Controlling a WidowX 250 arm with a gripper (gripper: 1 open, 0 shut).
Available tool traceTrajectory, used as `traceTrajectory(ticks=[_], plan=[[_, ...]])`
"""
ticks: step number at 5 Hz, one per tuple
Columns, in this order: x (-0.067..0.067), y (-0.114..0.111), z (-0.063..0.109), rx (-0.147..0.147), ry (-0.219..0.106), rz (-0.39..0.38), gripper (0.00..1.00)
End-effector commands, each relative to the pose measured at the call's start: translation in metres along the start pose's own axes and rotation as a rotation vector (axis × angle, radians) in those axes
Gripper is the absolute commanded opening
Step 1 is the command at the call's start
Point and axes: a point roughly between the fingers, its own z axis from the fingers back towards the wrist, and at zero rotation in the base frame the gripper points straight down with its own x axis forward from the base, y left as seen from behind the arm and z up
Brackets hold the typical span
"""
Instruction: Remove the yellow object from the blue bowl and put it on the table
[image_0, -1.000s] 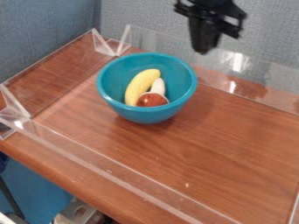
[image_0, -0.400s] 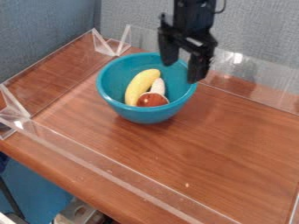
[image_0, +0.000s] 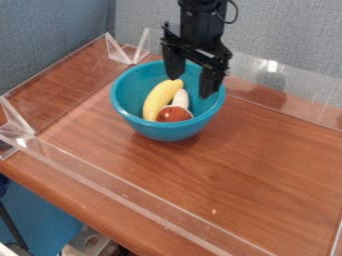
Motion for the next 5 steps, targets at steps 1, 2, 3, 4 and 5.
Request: traceTrajectory(ticks=[1,2,3,4,5], plan=[[0.002,0.003,-0.004,0.019,0.000,0.080,1.00],[-0.004,0.008,-0.012,0.024,0.027,0.112,1.00],[-0.010,0.011,-0.013,0.026,0.038,0.142,0.00],[-0.005,0.008,-0.011,0.026,0.037,0.141,0.00],[0.005,-0.002,0.017,0.031,-0.016,0.124,0.00]])
